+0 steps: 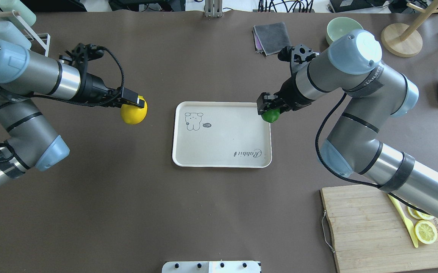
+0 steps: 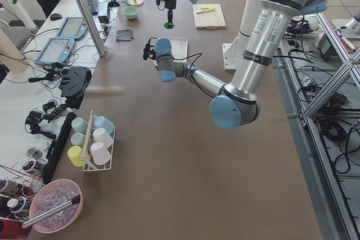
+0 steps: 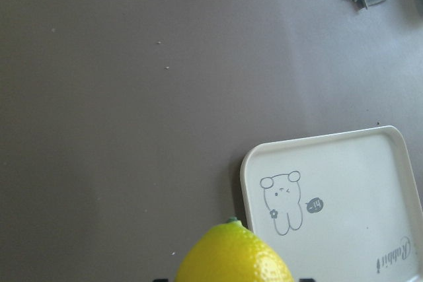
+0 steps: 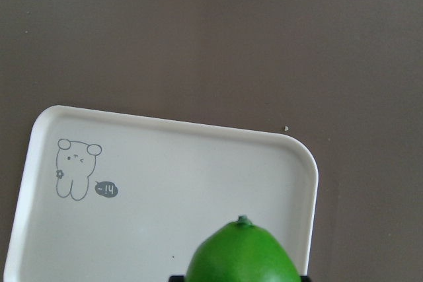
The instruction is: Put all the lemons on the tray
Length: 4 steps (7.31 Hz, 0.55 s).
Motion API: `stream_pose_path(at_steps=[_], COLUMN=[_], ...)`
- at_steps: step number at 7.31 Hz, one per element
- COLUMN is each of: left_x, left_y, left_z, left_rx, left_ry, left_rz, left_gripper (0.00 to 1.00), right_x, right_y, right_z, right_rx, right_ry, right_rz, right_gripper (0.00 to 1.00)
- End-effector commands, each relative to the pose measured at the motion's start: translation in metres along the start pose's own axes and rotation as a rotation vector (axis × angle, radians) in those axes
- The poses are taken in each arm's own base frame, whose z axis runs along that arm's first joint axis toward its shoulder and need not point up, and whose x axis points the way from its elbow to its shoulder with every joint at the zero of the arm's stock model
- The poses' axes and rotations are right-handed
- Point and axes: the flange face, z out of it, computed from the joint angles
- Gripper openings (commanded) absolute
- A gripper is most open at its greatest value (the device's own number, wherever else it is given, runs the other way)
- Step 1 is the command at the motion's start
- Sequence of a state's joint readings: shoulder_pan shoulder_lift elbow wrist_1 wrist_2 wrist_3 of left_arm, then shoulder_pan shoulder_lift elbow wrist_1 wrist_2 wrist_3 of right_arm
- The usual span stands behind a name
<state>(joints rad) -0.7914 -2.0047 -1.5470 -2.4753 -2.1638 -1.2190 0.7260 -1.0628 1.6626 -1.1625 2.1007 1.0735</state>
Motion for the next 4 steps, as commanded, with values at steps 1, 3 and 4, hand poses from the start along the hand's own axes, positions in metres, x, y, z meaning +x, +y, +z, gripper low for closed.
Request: stream_pose_path(at_steps=[1, 3, 4], left_x=[0.074, 0.109, 0.124], left_y=[0.020, 0.035, 0.039], left_z=[0.052, 0.079, 0.087], left_rx=[0.035, 0.058, 0.071], left_ry=[-0.025, -0.055, -0.056], left_rz=[-0.046, -0.062, -0.063], left_gripper=[0.00, 0.00, 0.00], right_x=[-0.009, -0.026, -0.031], right_y=[0.014, 0.017, 0.017], right_z=[0.040, 0.089, 0.101], right_rx=[0.007, -0.008, -0.007], right_ry=[0.046, 0.099, 0.113], right_rz=[-0.010, -0.014, -0.011], right_gripper=[0.00, 0.00, 0.00])
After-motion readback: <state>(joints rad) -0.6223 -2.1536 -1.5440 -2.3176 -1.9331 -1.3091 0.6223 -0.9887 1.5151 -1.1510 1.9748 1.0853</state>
